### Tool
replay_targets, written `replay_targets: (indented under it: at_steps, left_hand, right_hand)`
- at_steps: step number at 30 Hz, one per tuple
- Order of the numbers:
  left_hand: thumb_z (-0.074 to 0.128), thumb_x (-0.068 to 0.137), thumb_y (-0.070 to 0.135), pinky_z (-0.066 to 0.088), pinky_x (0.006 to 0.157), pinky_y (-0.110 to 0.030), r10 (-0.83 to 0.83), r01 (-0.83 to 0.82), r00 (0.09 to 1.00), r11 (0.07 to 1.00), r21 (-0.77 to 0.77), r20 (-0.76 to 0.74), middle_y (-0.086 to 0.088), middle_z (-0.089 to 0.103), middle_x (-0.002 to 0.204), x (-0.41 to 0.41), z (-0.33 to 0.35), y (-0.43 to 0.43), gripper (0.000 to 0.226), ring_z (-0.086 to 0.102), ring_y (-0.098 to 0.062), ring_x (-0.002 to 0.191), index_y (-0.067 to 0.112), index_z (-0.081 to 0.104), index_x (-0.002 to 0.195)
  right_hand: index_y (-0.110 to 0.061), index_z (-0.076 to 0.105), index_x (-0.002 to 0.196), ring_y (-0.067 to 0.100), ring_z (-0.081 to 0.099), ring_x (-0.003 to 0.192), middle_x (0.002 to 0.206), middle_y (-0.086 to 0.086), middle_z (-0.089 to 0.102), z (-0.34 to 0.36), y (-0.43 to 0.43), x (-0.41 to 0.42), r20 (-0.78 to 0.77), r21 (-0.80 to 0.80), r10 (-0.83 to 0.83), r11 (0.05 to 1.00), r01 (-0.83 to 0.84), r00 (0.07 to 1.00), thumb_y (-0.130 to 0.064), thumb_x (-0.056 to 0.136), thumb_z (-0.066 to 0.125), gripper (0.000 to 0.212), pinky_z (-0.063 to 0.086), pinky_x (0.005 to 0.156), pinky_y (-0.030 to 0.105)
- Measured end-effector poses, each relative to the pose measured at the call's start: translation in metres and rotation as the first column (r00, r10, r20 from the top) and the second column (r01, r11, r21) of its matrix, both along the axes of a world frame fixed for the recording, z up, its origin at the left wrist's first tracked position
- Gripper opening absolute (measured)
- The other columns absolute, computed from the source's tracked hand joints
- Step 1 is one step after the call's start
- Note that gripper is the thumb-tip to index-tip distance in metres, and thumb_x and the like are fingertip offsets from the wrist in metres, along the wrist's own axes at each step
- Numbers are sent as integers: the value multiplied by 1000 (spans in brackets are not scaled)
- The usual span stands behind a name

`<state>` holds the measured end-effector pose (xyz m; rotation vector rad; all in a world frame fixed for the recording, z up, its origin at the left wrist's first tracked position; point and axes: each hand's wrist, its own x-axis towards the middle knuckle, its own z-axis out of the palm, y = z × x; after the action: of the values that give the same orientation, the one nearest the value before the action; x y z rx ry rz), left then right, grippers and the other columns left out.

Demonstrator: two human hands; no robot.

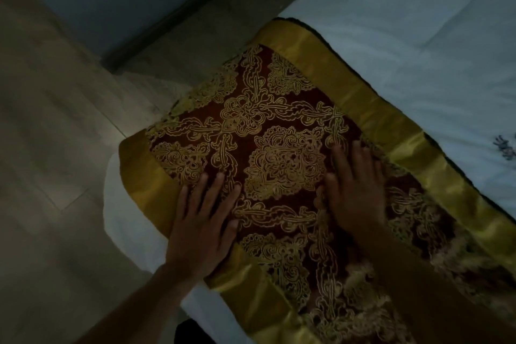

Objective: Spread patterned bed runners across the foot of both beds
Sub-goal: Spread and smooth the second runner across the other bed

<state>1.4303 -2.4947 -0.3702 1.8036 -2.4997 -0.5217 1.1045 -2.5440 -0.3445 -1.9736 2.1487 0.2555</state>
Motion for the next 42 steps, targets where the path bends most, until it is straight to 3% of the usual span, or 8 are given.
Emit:
replay_targets:
  at_steps: [8,13,20,25,29,33,37,42]
  left_hand:
    - [26,100,54,3,121,-66,152,-155,987,984,91,41,-10,5,170,-38,25,5,65,-8,-33,156,30,20,160]
    - [22,102,64,8,117,-68,-163,162,987,982,92,6,-9,-7,170,-91,28,52,63,-9,-34,155,41,11,160]
    - [24,101,65,5,118,-69,-156,149,984,985,85,81,-10,-3,170,-97,7,56,66,-6,-35,156,41,8,160]
    - [26,100,61,7,117,-70,-150,139,982,985,99,119,-14,-1,169,-102,15,56,66,-4,-37,155,36,14,160]
    - [27,101,60,8,118,-68,-136,128,987,987,96,81,-18,1,168,-121,30,78,72,-3,-39,155,25,11,162]
    - [32,100,58,19,114,-69,-373,369,928,924,102,26,-22,9,167,-143,24,136,71,15,-45,152,22,20,160]
    - [27,101,60,15,115,-67,-455,446,887,888,110,74,-19,9,168,-146,11,151,67,16,-44,152,31,18,160]
    - [28,100,59,14,115,-68,-448,428,889,887,176,95,-18,6,168,-150,14,146,67,10,-42,153,31,19,160]
  right_hand:
    - [-22,3,163,32,-14,155,169,15,-12,22,11,2,-20,19,13,1000,-13,1000,-60,103,10,71,-9,125,50]
    - [-27,1,163,31,-15,155,169,11,-15,21,3,36,93,-24,270,963,-269,958,-57,106,13,65,-6,125,51]
    - [-35,-15,159,23,-15,155,169,5,-14,13,87,-142,-127,108,-307,941,321,943,-75,94,-3,78,-3,125,52]
    - [-23,-10,161,30,-13,155,169,13,-13,28,107,-149,-151,140,-392,900,412,907,-75,92,-8,86,-1,125,55]
    - [-17,-10,160,34,-15,154,167,17,-16,46,85,-72,9,49,-197,979,197,980,-65,99,-2,78,-7,124,51]
    - [-21,-6,162,28,-20,154,168,10,-18,26,101,-17,162,28,74,996,-79,984,-59,106,11,70,-3,126,51]
    - [-29,-11,161,21,-22,154,168,2,-20,4,173,-72,65,93,-163,983,157,985,-62,104,9,69,-5,125,51]
    - [-33,-11,160,20,-17,155,169,1,-16,16,289,-133,-18,199,-490,852,484,871,-69,98,3,73,0,126,53]
